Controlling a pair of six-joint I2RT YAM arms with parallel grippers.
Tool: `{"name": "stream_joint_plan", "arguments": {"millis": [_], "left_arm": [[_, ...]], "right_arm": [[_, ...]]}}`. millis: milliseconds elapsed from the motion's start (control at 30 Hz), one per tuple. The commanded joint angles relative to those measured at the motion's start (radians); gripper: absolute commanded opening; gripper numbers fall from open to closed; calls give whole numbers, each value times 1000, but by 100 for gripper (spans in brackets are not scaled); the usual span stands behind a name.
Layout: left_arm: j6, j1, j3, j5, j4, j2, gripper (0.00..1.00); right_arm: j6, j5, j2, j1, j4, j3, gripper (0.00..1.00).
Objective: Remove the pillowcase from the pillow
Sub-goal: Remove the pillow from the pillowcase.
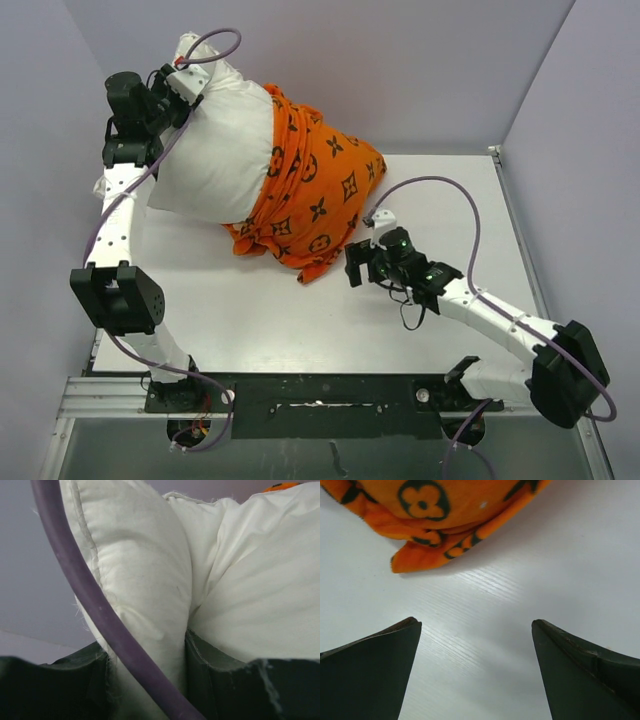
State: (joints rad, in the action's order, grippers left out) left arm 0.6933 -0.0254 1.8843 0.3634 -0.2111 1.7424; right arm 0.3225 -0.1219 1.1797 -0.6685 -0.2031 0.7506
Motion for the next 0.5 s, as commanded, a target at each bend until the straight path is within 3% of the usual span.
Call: {"name": "stream_joint_plan", "arguments": {"millis": [0, 133, 267, 467], "left_arm": [[115, 8, -28, -300, 122, -10, 0], [114, -4, -51, -289, 119, -20, 0], [103, -22, -44, -273, 106, -26, 0], [85, -46, -30, -245, 91, -31, 0]], "right_arm": [[-18, 43, 128, -129, 172, 22, 98], [-12, 71, 324, -184, 213, 98, 100], [-26, -25, 486, -186, 145, 213, 99], [-42, -143, 600, -178, 145, 316, 98]]}}
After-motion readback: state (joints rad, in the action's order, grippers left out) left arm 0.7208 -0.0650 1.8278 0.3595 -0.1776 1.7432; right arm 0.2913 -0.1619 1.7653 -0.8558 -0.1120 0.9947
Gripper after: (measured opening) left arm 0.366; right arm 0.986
